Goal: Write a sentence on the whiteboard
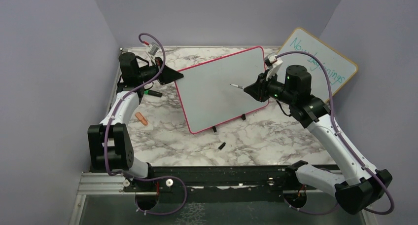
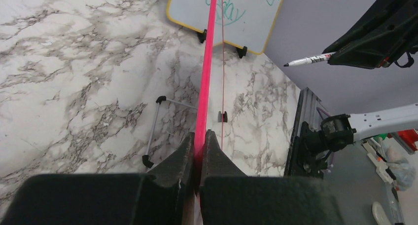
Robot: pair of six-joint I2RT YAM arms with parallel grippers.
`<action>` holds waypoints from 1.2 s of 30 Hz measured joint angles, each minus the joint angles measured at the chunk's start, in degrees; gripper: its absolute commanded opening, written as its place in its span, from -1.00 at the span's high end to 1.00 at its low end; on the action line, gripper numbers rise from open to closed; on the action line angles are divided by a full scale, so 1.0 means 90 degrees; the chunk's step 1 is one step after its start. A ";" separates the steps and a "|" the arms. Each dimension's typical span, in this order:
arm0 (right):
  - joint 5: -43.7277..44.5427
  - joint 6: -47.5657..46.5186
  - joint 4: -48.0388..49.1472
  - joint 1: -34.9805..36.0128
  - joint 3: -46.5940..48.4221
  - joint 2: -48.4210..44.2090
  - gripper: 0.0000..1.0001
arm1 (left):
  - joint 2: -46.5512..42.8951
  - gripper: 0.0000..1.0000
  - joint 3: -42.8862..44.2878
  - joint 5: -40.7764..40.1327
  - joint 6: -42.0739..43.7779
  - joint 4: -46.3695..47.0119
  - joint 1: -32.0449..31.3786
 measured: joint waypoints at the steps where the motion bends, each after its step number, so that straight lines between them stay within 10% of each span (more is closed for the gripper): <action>1: 0.0002 -0.0019 0.0000 0.0061 0.0024 0.0029 0.99 | -0.0002 1.00 0.0005 0.0087 -0.0015 0.0039 -0.0005; 21: 0.0636 -0.0117 0.0534 0.1341 -0.0024 -0.0129 0.99 | -0.0911 1.00 -0.0930 0.0066 0.0134 0.0357 -0.0041; 36: 0.3262 -0.0794 0.1022 0.3364 -0.0053 0.0168 0.99 | -0.1008 1.00 -0.1090 -0.0027 0.0112 0.0454 -0.0061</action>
